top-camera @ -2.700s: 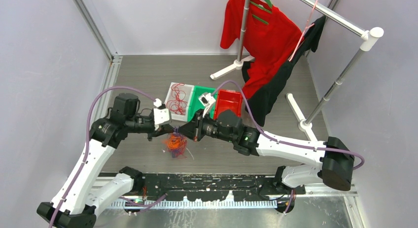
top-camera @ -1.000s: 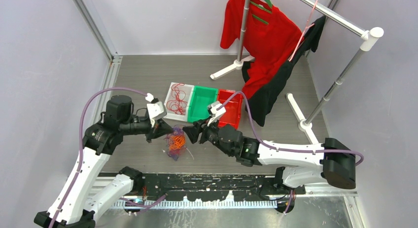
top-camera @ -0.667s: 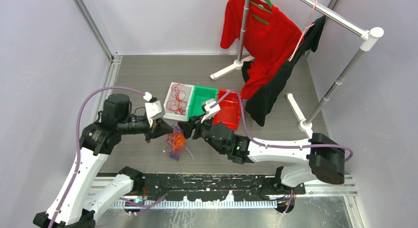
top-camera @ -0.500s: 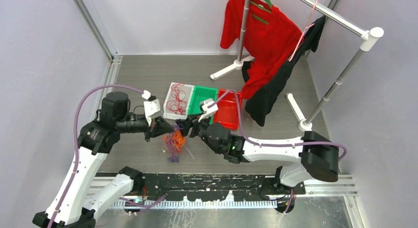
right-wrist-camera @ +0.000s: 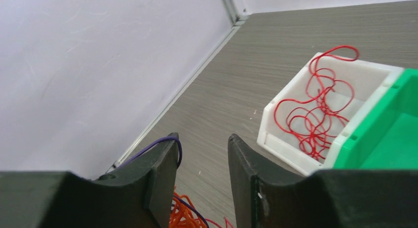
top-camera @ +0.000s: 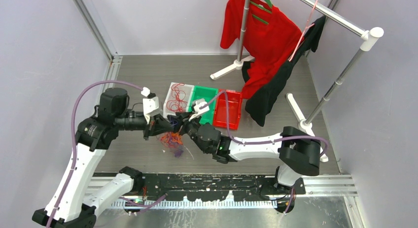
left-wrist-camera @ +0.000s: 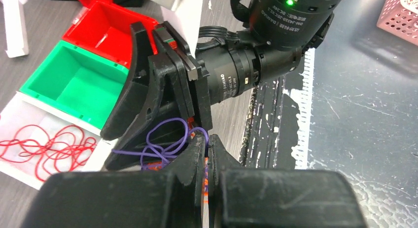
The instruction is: Untangle the cables
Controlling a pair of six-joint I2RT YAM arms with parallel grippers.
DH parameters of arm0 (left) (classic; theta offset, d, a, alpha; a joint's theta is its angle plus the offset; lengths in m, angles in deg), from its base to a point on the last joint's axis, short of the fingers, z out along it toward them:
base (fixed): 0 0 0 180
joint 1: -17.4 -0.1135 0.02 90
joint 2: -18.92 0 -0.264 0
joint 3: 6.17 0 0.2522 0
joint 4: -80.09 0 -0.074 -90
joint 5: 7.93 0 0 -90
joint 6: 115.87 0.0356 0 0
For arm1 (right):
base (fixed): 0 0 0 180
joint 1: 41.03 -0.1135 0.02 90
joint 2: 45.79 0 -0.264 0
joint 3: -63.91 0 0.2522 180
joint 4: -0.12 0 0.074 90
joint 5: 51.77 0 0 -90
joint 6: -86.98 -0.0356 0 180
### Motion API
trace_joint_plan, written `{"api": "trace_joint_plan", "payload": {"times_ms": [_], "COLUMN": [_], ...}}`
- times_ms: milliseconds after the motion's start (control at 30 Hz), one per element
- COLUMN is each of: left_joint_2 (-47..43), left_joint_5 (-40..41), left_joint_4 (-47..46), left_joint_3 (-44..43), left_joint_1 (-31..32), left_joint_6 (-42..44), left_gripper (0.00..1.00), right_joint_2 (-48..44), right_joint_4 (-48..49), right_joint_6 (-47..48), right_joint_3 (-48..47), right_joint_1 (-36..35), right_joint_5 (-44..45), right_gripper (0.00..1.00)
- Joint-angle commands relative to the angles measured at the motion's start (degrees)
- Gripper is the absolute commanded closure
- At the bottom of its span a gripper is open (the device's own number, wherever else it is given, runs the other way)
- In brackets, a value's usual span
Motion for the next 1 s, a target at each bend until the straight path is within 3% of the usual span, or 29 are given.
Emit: {"api": "trace_joint_plan", "payload": {"times_ms": [0,367,633,767,867,967], "left_joint_2": [-0.06,-3.57,-5.33,-6.22,-7.59,-9.14], "left_joint_5": [-4.86,-3.64,-1.69,-1.47,0.10,2.32], "left_joint_4": [2.26,10.32,14.35,13.69,9.83,5.45], "left_joint_3": [-6.21,-9.50,-8.52,-7.21,-5.06,-2.78], "left_joint_1": [0.23,0.26,0.23,0.23,0.22,0.23], "left_joint_6": [0.94,7.67,12.66,12.91,11.46,10.72], "left_gripper": [1.00,1.00,1.00,1.00,1.00,1.00], "right_joint_2": [-0.38,-17.31,-30.43,-32.76,-32.97,-32.71], "right_joint_4": [6.09,8.43,1.42,-0.98,-9.25,-11.35], "right_joint_6": [5.68,5.27,6.05,4.67,2.96,2.46], "right_joint_3": [1.60,19.65,23.32,23.07,20.47,20.83], "right_joint_1": [0.33,4.34,6.22,6.92,6.82,6.37], "right_joint_5": [15.79,30.48,35.70,30.54,21.04,10.75], "right_gripper": [0.58,0.69,0.74,0.72,0.62,0.54]}}
